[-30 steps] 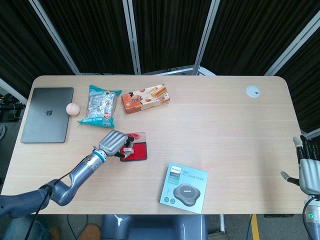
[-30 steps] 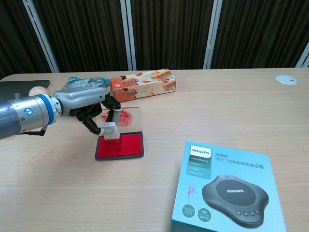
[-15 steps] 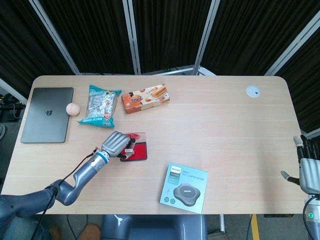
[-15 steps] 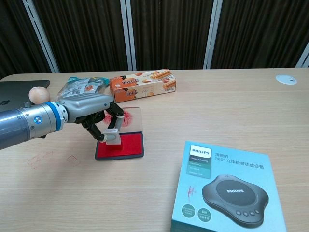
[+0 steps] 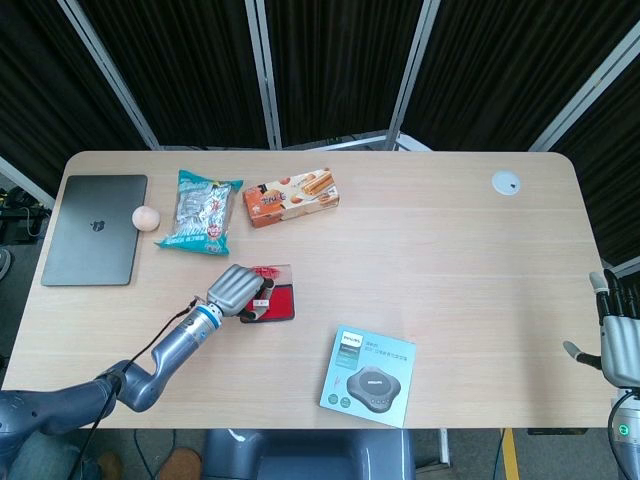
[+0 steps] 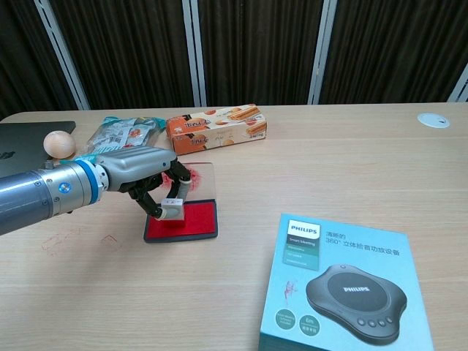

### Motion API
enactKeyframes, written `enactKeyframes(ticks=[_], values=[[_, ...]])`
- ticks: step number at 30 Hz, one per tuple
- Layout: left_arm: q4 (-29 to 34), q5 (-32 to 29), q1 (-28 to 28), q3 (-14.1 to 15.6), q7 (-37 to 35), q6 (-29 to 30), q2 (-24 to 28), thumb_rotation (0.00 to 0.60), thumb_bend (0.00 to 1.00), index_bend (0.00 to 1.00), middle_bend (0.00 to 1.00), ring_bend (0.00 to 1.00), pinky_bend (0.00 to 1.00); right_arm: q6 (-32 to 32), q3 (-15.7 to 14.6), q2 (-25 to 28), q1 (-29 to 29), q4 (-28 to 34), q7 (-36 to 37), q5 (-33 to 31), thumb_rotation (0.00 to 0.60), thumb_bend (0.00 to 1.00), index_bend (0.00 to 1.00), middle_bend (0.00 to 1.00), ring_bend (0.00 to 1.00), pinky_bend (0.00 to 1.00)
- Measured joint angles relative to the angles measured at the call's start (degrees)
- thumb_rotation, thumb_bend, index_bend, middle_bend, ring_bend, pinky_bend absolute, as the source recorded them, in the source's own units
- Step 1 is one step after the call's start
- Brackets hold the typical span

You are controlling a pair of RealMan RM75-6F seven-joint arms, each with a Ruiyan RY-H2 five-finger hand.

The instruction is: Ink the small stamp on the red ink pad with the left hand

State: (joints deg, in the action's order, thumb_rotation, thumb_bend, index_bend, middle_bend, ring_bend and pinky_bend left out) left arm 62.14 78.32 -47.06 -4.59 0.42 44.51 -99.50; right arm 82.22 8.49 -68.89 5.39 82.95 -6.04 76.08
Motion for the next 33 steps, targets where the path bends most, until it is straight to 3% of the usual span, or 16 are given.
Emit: enactKeyframes(ticks=[19,33], values=[[-0.1,0.0,0.3,-0.2,-0.9,0.7,0.2,0.6,0.46,0.63,0.58,0.88,0.91,0.0,0.0,0.0,0.0,0.0,0.1,-0.2,0.6,0.0,0.0,0.0,0.0,0.0],[8.8,0.7,1.4,-1.2,-4.2,3.2,8.3,0.6,0.46,0.63,0.58,0.88,0.91,0.1,-0.2,0.0,0.0,0.4,-0.1,0.1,0.6,0.0,0.0,0.0,0.0,0.0]])
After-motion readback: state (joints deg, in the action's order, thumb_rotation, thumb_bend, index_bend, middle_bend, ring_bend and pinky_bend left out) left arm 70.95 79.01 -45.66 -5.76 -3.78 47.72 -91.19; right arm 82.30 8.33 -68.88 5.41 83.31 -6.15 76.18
